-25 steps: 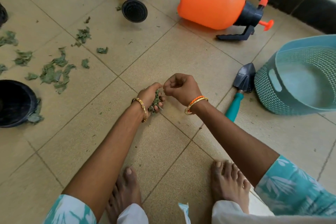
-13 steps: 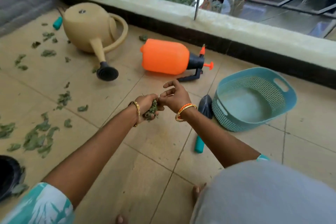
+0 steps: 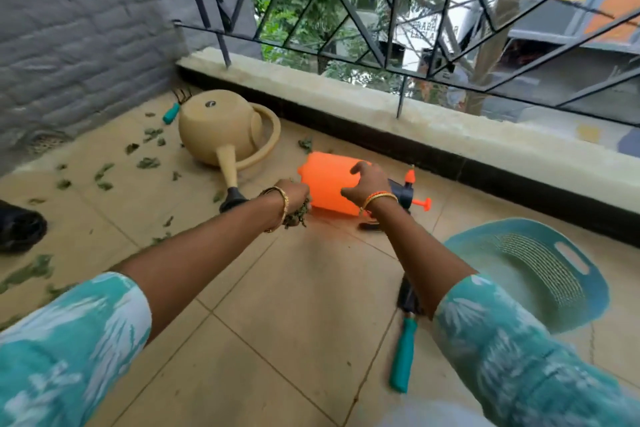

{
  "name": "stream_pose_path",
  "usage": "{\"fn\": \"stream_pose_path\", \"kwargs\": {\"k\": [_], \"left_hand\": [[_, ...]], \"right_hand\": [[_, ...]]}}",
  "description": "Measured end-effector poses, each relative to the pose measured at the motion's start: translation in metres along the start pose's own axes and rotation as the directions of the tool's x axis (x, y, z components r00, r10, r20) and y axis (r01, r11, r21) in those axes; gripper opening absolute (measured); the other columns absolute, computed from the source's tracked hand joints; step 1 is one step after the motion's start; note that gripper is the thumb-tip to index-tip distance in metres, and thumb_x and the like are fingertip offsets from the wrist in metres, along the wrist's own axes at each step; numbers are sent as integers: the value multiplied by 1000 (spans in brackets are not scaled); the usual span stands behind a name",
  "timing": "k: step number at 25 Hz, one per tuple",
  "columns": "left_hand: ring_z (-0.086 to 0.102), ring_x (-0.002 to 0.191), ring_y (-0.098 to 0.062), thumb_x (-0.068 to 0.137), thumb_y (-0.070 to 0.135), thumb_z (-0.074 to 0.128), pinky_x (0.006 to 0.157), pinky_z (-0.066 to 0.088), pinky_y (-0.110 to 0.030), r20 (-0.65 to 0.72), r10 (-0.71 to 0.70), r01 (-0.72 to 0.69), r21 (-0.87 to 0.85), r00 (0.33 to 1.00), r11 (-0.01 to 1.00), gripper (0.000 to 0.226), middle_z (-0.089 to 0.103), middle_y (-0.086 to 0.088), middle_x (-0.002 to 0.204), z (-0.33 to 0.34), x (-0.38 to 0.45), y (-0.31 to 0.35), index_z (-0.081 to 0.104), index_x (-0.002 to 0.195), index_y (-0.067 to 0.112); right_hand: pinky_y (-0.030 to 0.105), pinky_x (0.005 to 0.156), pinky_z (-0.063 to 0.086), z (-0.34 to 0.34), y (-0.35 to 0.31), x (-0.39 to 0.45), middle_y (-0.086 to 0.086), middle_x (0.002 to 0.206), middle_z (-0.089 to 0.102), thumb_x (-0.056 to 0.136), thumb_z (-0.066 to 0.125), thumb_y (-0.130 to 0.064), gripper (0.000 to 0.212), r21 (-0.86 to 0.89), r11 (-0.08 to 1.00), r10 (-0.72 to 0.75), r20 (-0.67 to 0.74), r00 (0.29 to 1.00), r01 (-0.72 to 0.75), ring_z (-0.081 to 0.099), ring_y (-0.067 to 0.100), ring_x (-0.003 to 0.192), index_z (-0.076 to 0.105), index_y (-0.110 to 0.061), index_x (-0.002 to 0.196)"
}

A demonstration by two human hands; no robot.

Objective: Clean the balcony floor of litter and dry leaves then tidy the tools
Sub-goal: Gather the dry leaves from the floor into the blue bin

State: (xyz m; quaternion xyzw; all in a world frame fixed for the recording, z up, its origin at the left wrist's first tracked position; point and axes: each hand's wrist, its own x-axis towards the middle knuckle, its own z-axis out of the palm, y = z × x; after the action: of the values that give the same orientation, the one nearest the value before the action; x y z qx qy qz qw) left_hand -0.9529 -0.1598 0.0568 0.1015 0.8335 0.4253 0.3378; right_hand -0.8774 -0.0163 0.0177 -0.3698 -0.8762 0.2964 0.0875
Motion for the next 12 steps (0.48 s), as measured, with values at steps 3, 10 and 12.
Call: {"fn": "stream_pose_path", "kwargs": {"k": [3, 10, 12], "left_hand": [[45, 50, -20, 91, 12, 41, 39, 31, -17, -81, -23, 19, -52, 996, 998, 19, 53, -10, 62, -9, 28, -8, 52, 77, 4], [45, 45, -20, 88, 11, 43, 42, 38, -20, -154, -62, 37, -160, 986, 986, 23, 55, -8, 62, -26, 98, -28, 51, 67, 7], [44, 45, -20, 88, 10, 41, 40, 37, -18, -104, -56, 39, -161, 993, 986, 25, 55, -8, 61, -30, 112, -26, 49, 65, 8]], "right_hand": [[47, 108, 29, 22, -13, 35, 16, 145, 28, 67, 77, -43, 87, -351, 918, -162, 94, 982, 185, 27, 36, 133, 34, -21, 139], [66, 105, 17, 65, 17, 63, 13, 148, 16, 57, 81, -50, 116, -603, 784, -177, 10, 984, 147, 17, 36, 137, 9, -25, 145], [66, 103, 19, 59, 22, 72, 14, 148, 16, 57, 81, -52, 120, -583, 809, -113, -31, 993, 74, 20, 37, 135, 7, -22, 146]]}}
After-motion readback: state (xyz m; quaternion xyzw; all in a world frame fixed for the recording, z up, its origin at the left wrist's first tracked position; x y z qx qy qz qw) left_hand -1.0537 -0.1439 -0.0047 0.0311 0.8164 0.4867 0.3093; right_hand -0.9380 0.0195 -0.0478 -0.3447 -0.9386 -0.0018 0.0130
